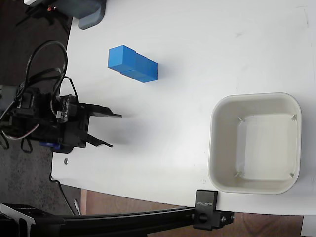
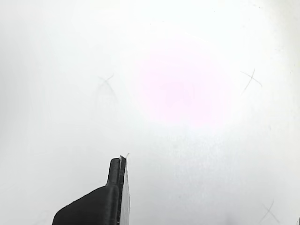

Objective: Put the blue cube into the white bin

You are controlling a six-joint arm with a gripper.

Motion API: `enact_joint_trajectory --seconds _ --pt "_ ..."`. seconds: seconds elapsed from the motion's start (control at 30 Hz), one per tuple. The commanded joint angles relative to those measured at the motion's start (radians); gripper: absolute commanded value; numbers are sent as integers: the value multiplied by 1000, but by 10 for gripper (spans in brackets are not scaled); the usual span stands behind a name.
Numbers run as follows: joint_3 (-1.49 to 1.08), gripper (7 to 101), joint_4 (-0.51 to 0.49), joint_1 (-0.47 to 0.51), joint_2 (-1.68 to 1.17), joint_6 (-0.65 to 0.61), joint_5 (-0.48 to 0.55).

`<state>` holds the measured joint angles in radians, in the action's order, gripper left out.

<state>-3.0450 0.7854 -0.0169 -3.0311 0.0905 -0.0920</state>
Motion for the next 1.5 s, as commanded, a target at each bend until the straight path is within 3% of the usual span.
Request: enact_joint_trajectory --seconds 0.03,0.53,0.87,1.03,1.27,1.5 --pt "51 976 -15 2 -23 2 -8" --pt "51 1003 -14 -2 -23 -8 -2" --pt "192 1003 31 8 3 9 -75" --pt "439 1003 57 121 193 -26 74" --pt "862 1003 143 -110 485 23 -26" --pt "885 1003 84 -411 555 189 -184"
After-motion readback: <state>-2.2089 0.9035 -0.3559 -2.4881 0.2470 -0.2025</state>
